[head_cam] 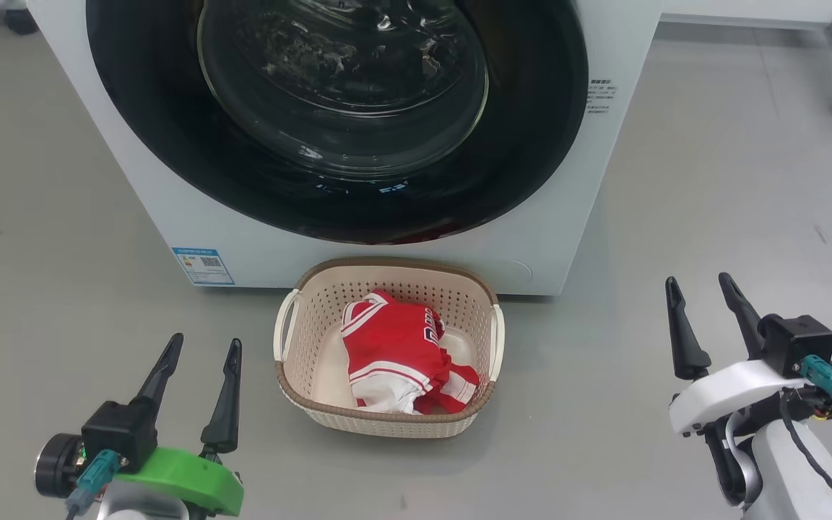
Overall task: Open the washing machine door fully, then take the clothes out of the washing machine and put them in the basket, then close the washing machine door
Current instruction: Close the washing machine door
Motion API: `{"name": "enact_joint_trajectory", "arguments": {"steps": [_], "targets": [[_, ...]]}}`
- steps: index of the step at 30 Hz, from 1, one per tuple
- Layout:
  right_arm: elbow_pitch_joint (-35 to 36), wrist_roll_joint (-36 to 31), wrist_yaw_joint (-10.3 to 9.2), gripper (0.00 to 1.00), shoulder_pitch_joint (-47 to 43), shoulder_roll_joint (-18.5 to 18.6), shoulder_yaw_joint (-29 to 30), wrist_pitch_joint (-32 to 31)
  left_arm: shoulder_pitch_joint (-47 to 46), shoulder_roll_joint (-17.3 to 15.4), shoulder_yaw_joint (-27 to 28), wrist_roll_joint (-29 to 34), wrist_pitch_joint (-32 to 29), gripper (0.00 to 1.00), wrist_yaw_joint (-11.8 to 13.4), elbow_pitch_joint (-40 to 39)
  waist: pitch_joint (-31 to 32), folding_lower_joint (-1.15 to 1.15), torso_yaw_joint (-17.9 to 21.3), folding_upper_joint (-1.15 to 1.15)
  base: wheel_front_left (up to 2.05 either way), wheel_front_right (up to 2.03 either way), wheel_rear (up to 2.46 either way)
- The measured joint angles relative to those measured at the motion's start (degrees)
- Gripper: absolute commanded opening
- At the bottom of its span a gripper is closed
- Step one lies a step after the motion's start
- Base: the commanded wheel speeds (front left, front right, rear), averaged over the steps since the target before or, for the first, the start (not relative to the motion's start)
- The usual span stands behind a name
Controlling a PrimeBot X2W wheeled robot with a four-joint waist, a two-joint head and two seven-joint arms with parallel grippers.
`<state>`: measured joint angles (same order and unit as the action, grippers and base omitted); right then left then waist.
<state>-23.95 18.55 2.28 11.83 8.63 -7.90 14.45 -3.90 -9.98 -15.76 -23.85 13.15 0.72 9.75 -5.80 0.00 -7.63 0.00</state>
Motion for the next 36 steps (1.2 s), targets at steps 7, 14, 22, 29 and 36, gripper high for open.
{"name": "enact_joint_trajectory", "arguments": {"steps": [7,14,22,29,36], "targets": [[2.81,-0.11,-0.88,1.0,-5.08,-0.8,-0.12,0.0,1.79,-0.15,-0.04,0.16,-0.65,1.0,0.07,-0.15,2.98,0.0,1.97,0.0,0.0,0.0,0.0],[5.32,-0.1,-1.45,1.0,-9.03,-1.32,-0.18,0.0,3.26,-0.62,0.01,0.16,-1.53,1.0,0.57,-1.04,5.34,0.0,3.05,0.0,0.0,0.0,0.0],[8.56,-0.1,-2.07,1.0,-11.76,-1.34,-0.02,0.0,4.09,-0.78,0.07,0.16,-2.49,1.0,1.09,-2.59,6.08,0.0,3.52,0.0,0.0,0.0,0.0],[10.77,-0.1,-2.97,1.0,-13.65,-1.32,0.04,-0.01,5.08,-0.82,0.04,0.16,-3.04,1.0,1.49,-3.48,6.08,0.0,3.47,0.0,0.0,0.0,0.0],[12.8,-0.1,-3.04,1.0,-14.84,-1.23,0.09,-0.21,5.11,-0.97,0.04,0.15,-3.31,1.0,1.52,-4.53,5.92,0.0,3.24,0.0,0.0,0.0,0.0]]}}
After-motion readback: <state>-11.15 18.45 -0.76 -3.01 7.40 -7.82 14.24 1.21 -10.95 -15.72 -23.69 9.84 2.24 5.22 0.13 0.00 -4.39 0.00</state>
